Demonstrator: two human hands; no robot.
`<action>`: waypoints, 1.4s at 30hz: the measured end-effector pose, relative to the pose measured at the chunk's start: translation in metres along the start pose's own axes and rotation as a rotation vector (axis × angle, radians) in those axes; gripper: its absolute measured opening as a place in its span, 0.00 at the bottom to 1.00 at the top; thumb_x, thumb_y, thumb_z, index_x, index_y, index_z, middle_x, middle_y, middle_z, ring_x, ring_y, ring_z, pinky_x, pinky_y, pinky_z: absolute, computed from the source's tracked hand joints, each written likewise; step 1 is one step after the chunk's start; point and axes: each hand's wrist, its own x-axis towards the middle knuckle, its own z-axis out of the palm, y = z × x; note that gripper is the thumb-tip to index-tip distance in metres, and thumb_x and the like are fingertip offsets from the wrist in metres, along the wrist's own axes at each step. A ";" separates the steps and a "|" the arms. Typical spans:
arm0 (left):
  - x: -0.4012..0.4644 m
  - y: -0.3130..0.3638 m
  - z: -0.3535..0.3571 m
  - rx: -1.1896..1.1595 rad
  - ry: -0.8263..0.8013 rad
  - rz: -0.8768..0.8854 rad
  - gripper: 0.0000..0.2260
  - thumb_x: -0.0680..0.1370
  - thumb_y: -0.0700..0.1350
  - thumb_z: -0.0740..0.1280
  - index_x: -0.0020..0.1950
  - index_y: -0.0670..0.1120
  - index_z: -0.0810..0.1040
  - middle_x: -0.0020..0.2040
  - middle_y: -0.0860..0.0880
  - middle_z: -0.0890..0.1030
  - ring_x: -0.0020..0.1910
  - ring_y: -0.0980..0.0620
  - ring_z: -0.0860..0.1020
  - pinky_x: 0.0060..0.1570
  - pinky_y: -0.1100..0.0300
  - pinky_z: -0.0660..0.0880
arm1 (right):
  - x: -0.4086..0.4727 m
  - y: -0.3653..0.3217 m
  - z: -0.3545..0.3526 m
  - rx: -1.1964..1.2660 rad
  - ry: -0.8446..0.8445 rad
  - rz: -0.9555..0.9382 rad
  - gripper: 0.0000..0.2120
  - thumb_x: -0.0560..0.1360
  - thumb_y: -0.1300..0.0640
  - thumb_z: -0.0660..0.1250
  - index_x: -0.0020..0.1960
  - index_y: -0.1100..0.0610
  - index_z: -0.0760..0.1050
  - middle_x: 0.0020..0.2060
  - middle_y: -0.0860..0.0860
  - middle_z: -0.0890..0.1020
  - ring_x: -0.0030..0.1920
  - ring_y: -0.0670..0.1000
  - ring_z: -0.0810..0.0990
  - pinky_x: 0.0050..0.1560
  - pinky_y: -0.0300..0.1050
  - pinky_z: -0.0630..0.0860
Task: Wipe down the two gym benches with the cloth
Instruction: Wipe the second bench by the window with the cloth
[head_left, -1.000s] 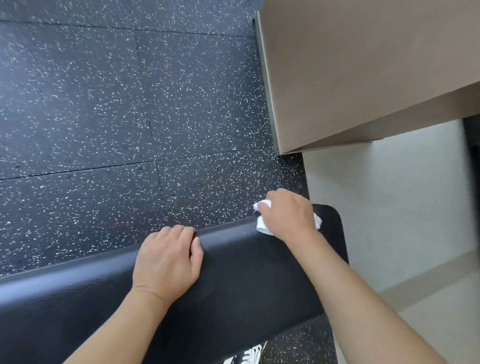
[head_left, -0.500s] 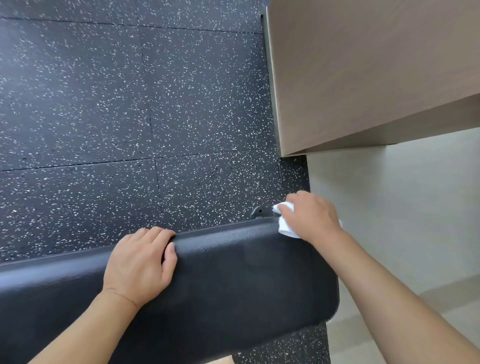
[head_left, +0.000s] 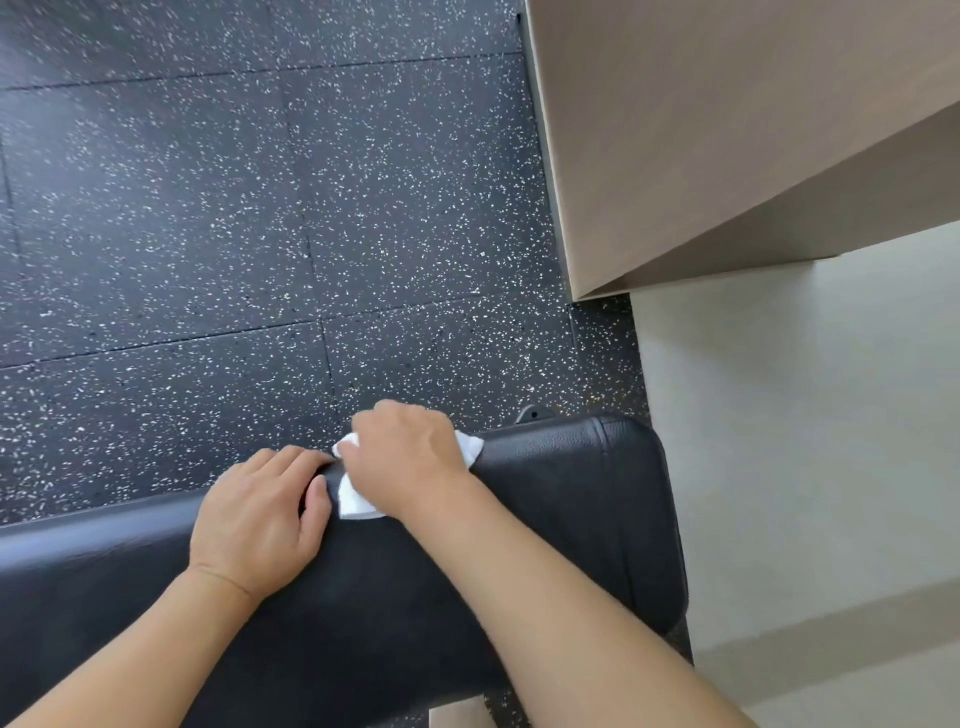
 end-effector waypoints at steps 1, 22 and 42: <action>0.000 0.001 -0.001 0.004 -0.005 -0.002 0.20 0.81 0.51 0.54 0.55 0.43 0.84 0.47 0.48 0.84 0.43 0.39 0.81 0.42 0.45 0.77 | -0.003 0.011 -0.003 0.008 0.007 0.022 0.14 0.81 0.47 0.60 0.53 0.53 0.81 0.53 0.54 0.81 0.54 0.59 0.81 0.45 0.50 0.67; -0.089 -0.177 -0.048 -0.090 -0.053 -0.134 0.15 0.81 0.47 0.52 0.49 0.48 0.78 0.46 0.48 0.83 0.47 0.39 0.81 0.50 0.43 0.74 | 0.053 -0.221 0.074 -0.041 -0.016 0.033 0.15 0.80 0.48 0.60 0.52 0.54 0.82 0.52 0.53 0.84 0.54 0.58 0.82 0.45 0.48 0.67; -0.123 -0.218 -0.035 0.006 0.179 -0.335 0.19 0.79 0.47 0.56 0.61 0.43 0.81 0.57 0.43 0.82 0.57 0.37 0.77 0.70 0.39 0.66 | -0.010 -0.064 0.008 -0.268 0.117 0.467 0.16 0.78 0.44 0.57 0.42 0.52 0.77 0.42 0.47 0.76 0.44 0.56 0.78 0.40 0.48 0.68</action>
